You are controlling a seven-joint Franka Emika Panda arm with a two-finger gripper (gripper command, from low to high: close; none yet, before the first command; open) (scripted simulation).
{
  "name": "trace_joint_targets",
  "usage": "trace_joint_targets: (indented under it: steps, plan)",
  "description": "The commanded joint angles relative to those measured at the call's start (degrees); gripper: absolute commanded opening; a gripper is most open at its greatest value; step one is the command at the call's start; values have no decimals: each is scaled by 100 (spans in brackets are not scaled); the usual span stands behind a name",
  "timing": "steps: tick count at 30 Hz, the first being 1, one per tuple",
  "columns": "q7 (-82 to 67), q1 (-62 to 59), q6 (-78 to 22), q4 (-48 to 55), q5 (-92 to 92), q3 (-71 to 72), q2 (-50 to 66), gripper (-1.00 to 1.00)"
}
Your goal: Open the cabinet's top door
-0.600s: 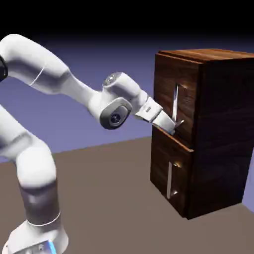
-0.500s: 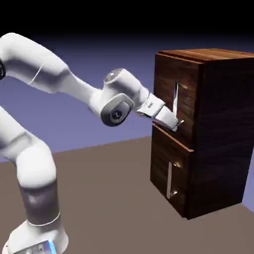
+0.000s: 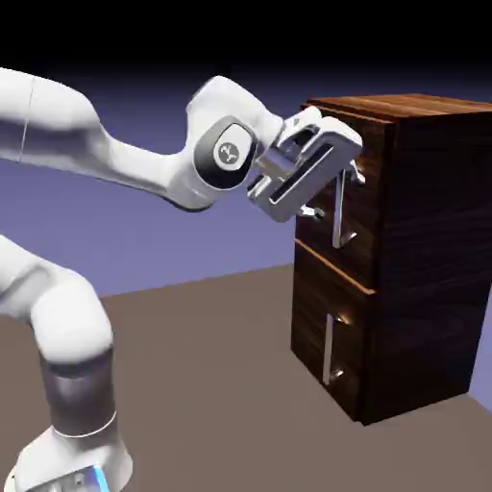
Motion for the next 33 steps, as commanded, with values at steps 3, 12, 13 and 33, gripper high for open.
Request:
trace_joint_targets:
  steps: [3, 12, 13, 33]
  plan:
    - [-264, 291, -2, -35, -748, -279, -160, 100]
    - [-1055, 1163, -8, -139, -2990, -1116, -642, 100]
    - [-1143, 1260, -9, -150, -3240, -1209, -695, 100]
    - [-2901, 3198, -22, -381, -8223, -3068, -1765, 100]
